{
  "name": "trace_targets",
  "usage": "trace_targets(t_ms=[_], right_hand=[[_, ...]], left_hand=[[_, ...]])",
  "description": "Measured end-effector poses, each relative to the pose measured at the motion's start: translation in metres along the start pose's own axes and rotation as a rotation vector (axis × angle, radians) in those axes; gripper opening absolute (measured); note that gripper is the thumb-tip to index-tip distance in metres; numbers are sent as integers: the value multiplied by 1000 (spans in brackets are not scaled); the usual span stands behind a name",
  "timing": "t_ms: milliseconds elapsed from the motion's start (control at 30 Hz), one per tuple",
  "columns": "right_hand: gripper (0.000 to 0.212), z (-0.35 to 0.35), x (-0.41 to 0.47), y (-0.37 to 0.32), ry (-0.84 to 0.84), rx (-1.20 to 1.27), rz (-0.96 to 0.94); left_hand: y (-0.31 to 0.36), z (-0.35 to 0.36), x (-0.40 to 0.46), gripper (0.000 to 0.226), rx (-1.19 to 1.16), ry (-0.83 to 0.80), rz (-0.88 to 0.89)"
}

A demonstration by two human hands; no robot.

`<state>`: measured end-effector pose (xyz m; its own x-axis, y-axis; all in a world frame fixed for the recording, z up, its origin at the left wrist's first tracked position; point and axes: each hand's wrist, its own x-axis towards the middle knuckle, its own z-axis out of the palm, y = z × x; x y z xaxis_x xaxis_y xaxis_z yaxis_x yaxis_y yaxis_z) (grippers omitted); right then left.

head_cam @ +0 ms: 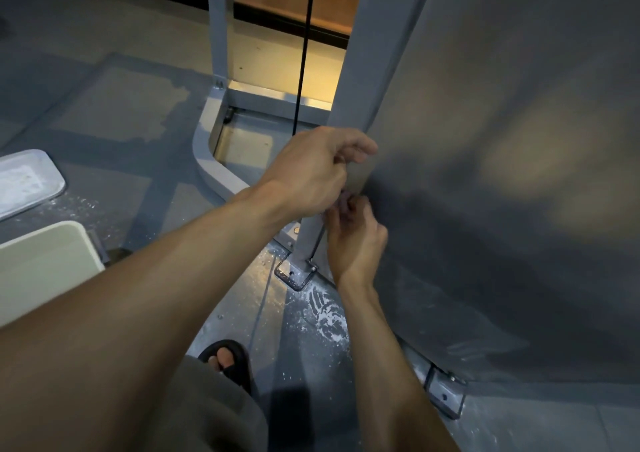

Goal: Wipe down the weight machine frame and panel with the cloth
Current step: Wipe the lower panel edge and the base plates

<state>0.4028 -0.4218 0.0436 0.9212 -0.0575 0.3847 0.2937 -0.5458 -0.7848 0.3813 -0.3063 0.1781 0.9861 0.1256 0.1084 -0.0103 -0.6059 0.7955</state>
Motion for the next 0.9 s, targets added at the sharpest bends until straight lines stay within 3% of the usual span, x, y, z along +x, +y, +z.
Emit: trace_targets(t_ms=[133,267,367,500,600,700,833,900], right_hand=[[13,16,-22,19,-188,-93,124],[19,15,-36,18,-72,7,303],[20,8,-33,3,148,344,466],[15,15,-20,-13,265,962,913],[7,25,-18,-15,213,1088,1093],[21,32,-28,-11,161,1091,1229],[6,31,-27,-15,159,1094,1217],[15,27,-19,-19,209,1121,1162]], left_hand=[[0,-4,-2,55,17,-11,17],[-1,-6,-3,48,35,-7,36],[-2,-6,-1,46,37,8,33],[-2,-4,0,51,56,15,37],[-2,-2,1,55,55,0,36],[-4,-2,0,55,65,-8,33],[-5,-1,1,53,63,7,31],[-5,-1,1,52,57,19,32]])
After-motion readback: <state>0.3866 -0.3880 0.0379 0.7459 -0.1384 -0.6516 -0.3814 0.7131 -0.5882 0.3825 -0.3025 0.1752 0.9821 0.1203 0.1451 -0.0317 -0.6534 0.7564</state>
